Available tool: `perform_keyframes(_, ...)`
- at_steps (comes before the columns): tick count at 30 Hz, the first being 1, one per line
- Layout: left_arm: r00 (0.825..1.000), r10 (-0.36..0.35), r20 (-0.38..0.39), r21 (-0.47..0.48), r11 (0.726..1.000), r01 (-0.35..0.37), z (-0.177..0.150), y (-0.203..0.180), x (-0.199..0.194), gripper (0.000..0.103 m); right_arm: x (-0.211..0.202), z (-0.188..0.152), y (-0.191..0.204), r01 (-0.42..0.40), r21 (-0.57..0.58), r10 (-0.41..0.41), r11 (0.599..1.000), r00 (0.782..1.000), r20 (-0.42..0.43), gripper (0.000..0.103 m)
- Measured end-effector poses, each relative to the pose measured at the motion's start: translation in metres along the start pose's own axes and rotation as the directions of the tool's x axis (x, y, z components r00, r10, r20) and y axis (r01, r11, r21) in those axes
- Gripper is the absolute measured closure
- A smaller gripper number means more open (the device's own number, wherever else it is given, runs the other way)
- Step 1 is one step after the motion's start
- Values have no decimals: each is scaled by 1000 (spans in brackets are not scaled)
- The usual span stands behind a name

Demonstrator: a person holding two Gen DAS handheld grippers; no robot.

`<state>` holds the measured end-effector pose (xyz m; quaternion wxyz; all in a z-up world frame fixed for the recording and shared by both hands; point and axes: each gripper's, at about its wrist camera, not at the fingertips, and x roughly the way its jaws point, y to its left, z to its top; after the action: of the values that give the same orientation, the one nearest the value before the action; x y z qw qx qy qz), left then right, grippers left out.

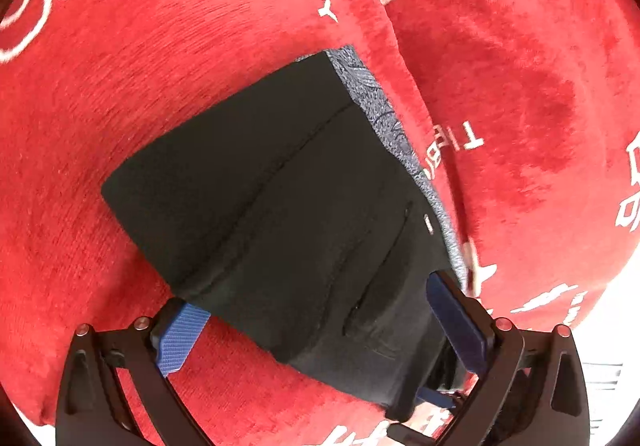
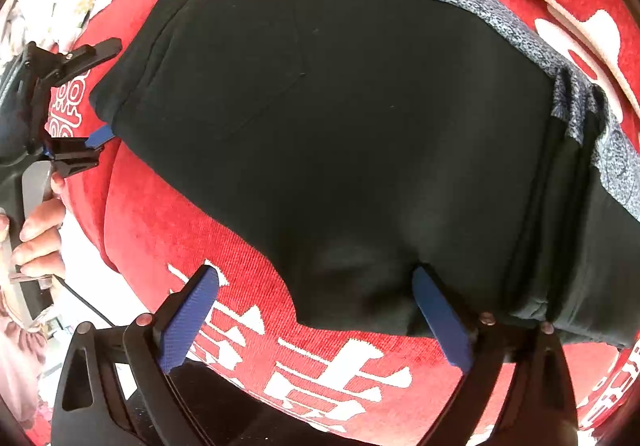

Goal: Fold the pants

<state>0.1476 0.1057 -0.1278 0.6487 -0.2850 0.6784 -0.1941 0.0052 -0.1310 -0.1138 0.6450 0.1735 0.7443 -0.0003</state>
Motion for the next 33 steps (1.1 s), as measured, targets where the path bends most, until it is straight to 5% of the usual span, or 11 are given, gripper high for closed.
perform_keyframes(2,999,36,9,27,999,-37,-2,-9,0,0,0,0,-1,-2,1,2,1000,1000,-1,4)
perform_keyframes(8,997,-10,76,92,996,2,-9,-35,-16,0,-21,5,-10,-19,3,18,1000,999,44,4)
perform_keyframes(11,997,58,48,39,997,-60,-3,-25,0,2,-38,16,-14,-28,5,27,1000,996,90,4)
perform_keyframes(14,966,251,68,64,965,-256,-3,-21,10,46,-57,36,-15,-36,-8,37,999,991,131,4)
perform_keyframes(17,941,311,136,168,929,-331,-11,-36,7,57,-71,64,-10,-53,-38,59,998,986,156,4)
perform_keyframes(19,888,398,232,321,830,-456,-25,-59,9,60,-77,84,-2,-73,-67,83,995,984,158,4)
perform_keyframes(22,782,483,393,485,614,-623,-53,-87,22,61,-83,116,22,-137,-120,153,983,980,131,8)
perform_keyframes(24,733,496,466,536,501,-680,-67,-96,29,61,-83,132,44,-175,-148,193,973,975,112,16)
perform_keyframes(26,705,500,503,556,436,-707,-74,-99,33,61,-84,155,70,-237,-182,254,954,964,74,19)
perform_keyframes(29,687,500,527,567,396,-722,-76,-100,35,61,-64,181,112,-332,-224,324,916,943,-74,18)
perform_keyframes(33,654,495,572,584,314,-749,-86,-105,43,61,-37,198,164,-271,-329,221,905,959,-180,18)
